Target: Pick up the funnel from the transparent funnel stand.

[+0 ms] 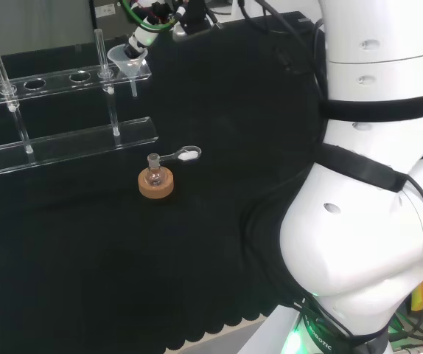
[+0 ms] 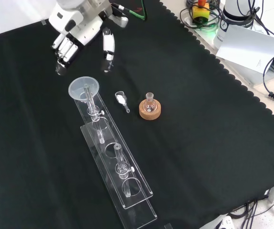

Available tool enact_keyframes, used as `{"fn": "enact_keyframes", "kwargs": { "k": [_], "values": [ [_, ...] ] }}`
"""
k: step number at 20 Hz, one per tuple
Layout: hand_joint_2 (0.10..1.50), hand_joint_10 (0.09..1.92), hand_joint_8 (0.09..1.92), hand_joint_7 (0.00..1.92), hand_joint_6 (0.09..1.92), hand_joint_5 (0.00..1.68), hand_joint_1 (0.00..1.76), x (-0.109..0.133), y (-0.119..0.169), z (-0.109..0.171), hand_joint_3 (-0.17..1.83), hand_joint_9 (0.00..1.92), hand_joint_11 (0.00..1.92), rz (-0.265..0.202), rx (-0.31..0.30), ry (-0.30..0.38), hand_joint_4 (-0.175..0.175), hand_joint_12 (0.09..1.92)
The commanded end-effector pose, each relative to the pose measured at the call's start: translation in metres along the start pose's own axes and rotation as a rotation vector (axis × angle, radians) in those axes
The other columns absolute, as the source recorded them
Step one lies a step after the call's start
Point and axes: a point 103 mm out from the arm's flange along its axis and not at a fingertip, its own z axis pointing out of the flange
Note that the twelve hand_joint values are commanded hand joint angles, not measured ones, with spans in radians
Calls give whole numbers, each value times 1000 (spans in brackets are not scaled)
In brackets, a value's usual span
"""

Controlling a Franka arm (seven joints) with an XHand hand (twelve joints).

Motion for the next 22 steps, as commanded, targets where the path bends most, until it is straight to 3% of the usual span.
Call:
{"fn": "enact_keyframes", "kwargs": {
  "k": [1, 6, 12, 22],
  "values": [
    [788, 721, 648, 44, 87, 116, 490, 24, 7, 4, 207, 323, 174, -23, 74, -70, -28, 1418],
    [760, 788, 612, 1, 87, 65, 490, 30, 14, -1, 190, 253, 204, -15, 88, -96, -48, 1425],
    [759, 883, 285, 0, 87, 2, 491, 32, 22, -5, 167, 43, 196, -8, 77, -119, -53, 1426],
    [756, 910, 323, 0, 87, 0, 467, 29, 34, 8, 153, 28, 186, -6, 111, -113, -53, 1430]
  ]
}}
